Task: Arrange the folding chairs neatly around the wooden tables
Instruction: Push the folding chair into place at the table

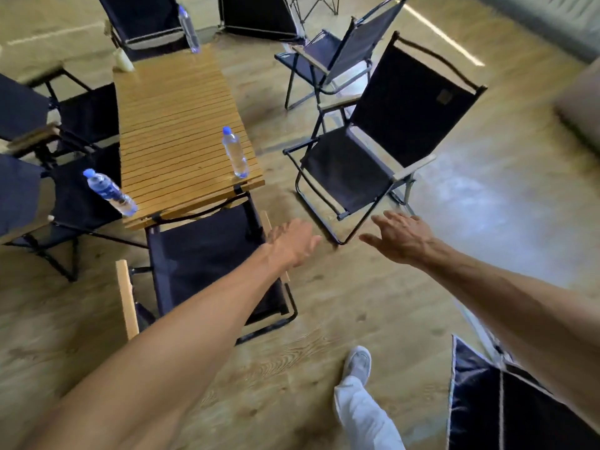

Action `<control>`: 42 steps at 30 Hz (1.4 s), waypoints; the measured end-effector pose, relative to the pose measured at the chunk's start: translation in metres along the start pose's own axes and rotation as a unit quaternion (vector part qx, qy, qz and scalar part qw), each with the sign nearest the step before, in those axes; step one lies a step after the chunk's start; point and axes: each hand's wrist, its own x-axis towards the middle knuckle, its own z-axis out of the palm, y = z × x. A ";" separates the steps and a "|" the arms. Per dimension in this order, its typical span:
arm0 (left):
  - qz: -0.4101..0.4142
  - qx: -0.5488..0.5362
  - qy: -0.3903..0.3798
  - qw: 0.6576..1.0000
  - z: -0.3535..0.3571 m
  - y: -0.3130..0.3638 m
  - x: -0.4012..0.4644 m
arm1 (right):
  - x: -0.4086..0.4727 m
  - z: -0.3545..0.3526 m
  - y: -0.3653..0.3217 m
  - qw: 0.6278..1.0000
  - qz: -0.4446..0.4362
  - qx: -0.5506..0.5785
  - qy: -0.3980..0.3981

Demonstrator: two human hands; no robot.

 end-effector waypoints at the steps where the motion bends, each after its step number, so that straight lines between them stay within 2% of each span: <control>1: 0.003 -0.002 -0.002 1.000 0.000 0.019 0.022 | 0.013 -0.003 0.024 1.000 0.004 -0.002 0.005; 7: 0.015 -0.023 -0.027 0.999 0.005 0.116 0.134 | 0.073 -0.021 0.147 0.999 0.036 -0.014 -0.021; 15: 0.020 -0.027 -0.018 0.999 -0.025 0.187 0.265 | 0.171 -0.067 0.256 0.999 0.017 -0.041 -0.025; 24: -0.017 -0.119 -0.041 0.992 -0.025 0.236 0.423 | 0.345 -0.081 0.353 0.992 -0.022 -0.109 -0.055; 32: -0.058 -0.188 -0.074 0.978 -0.022 0.273 0.514 | 0.451 -0.096 0.406 0.983 -0.079 -0.140 -0.088; 39: -0.067 -0.168 -0.070 0.981 -0.032 0.312 0.622 | 0.568 -0.113 0.457 0.974 -0.144 -0.161 -0.067; 42: -0.097 -0.171 -0.070 0.978 -0.036 0.330 0.677 | 0.626 -0.113 0.482 0.964 -0.194 -0.169 -0.067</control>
